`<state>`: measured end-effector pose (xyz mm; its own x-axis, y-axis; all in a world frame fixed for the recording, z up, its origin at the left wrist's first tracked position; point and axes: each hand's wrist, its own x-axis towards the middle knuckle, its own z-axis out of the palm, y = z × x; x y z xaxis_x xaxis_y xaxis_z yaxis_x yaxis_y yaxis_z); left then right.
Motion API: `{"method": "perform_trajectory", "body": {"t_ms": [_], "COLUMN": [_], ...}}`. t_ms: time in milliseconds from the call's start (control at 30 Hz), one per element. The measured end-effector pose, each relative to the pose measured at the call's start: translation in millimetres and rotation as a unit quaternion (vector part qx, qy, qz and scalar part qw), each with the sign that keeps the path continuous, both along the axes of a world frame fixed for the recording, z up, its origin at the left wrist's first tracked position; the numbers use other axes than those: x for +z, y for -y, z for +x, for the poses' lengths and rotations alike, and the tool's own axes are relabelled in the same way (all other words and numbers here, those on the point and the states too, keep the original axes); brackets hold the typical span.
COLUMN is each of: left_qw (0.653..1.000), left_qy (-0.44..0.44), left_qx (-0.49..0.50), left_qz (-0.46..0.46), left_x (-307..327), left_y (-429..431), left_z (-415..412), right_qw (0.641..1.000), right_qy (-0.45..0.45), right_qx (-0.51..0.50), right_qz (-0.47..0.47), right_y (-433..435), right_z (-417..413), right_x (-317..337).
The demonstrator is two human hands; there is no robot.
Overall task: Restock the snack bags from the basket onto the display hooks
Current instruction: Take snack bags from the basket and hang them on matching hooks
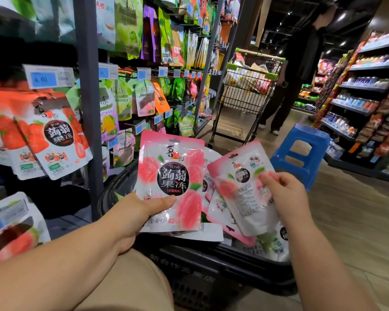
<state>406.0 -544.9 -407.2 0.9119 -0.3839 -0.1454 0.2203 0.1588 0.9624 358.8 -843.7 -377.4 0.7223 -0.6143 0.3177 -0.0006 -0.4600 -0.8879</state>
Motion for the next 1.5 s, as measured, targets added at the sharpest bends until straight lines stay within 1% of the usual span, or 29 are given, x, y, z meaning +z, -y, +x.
{"method": "perform_trajectory", "body": {"t_ms": [167, 267, 333, 367, 433, 533, 600, 667, 767, 867, 900, 967, 1067, 1133, 1200, 1233, 1300, 1367, 1400, 1500], "left_qw": [1.0, 1.0, 1.0, 1.0, 1.0, 1.0, 0.999, 0.999, 0.999, 0.999, 0.999, 0.999, 0.999, 0.999, 0.999, 0.999, 0.999, 0.999, 0.999, 0.999], "left_qy": [0.001, 0.001, -0.002, -0.006, -0.012, -0.016, -0.02, -0.021, -0.021, -0.022, -0.019, -0.015, -0.008, -0.005, -0.005, -0.003, 0.003, 0.006, 0.009, 0.023], "left_qx": [0.01, 0.011, 0.012, 0.012, 0.011, 0.018, 0.024, 0.031, 0.034, 0.035, 0.033, 0.027, 0.036, 0.036, 0.038, 0.039, 0.037, 0.029, 0.026, 0.02], "left_qz": [-0.003, -0.001, 0.002, -0.001, -0.01, -0.011, -0.012, -0.014, -0.011, -0.013, -0.011, -0.011, -0.018, -0.013, -0.011, -0.013, -0.013, -0.017, -0.021, -0.026], "left_x": [0.6, -0.1, -1.2, -2.0, -2.4, -3.6, -4.6, -4.8, -6.0, -6.2, -6.0, -7.3, -6.3, -6.0, -6.2, -6.1, -6.4, -7.1, -7.3, -5.9], "left_y": [-0.3, -2.0, -4.2, -5.7, -7.7, -8.4, -8.6, -8.7, -9.3, -10.1, -9.8, -9.2, -8.3, -8.0, -8.2, -8.3, -8.3, -7.5, -7.3, -6.4], "left_z": [-0.7, -0.7, 0.5, 1.4, 2.3, 3.6, 4.9, 5.3, 6.7, 7.2, 6.6, 7.7, 6.6, 6.0, 5.5, 5.3, 5.4, 5.6, 5.8, 4.1], "right_qw": [0.999, 0.999, 0.998, 0.998, 0.991, 0.968, 0.953, 0.949, 0.955, 0.958, 0.961, 0.975, 0.991, 0.992, 0.987, 0.984, 0.978, 0.974, 0.973, 0.98], "right_qy": [0.001, 0.03, 0.047, 0.048, 0.044, 0.057, 0.071, 0.064, -0.002, -0.101, -0.12, -0.126, -0.116, -0.111, -0.116, -0.12, -0.141, -0.163, -0.163, -0.109], "right_qx": [0.004, -0.035, -0.037, -0.036, -0.038, -0.022, 0.002, 0.034, 0.052, 0.038, 0.032, 0.026, 0.036, 0.058, 0.092, 0.113, 0.148, 0.16, 0.161, 0.161], "right_qz": [0.049, 0.018, -0.008, -0.031, -0.118, -0.243, -0.295, -0.308, -0.294, -0.266, -0.247, -0.181, -0.051, 0.025, 0.068, 0.071, 0.039, 0.01, 0.011, 0.048], "right_y": [-34.4, -52.8, -62.0, -65.1, -66.1, -59.9, -56.6, -54.8, -52.3, -49.7, -50.5, -50.9, -46.2, -40.2, -36.3, -36.3, -38.3, -38.2, -37.5, -39.2], "right_z": [41.7, 52.6, 51.1, 49.4, 47.7, 45.2, 40.1, 33.2, 23.7, 18.5, 17.6, 16.9, 17.0, 16.4, 13.3, 10.5, 5.4, 4.2, 5.4, 10.3], "right_x": [-13.9, -21.1, -24.8, -27.7, -36.2, -48.2, -52.1, -53.5, -51.9, -47.1, -44.5, -42.0, -40.5, -41.0, -40.5, -39.3, -38.1, -38.7, -39.6, -43.2]}}
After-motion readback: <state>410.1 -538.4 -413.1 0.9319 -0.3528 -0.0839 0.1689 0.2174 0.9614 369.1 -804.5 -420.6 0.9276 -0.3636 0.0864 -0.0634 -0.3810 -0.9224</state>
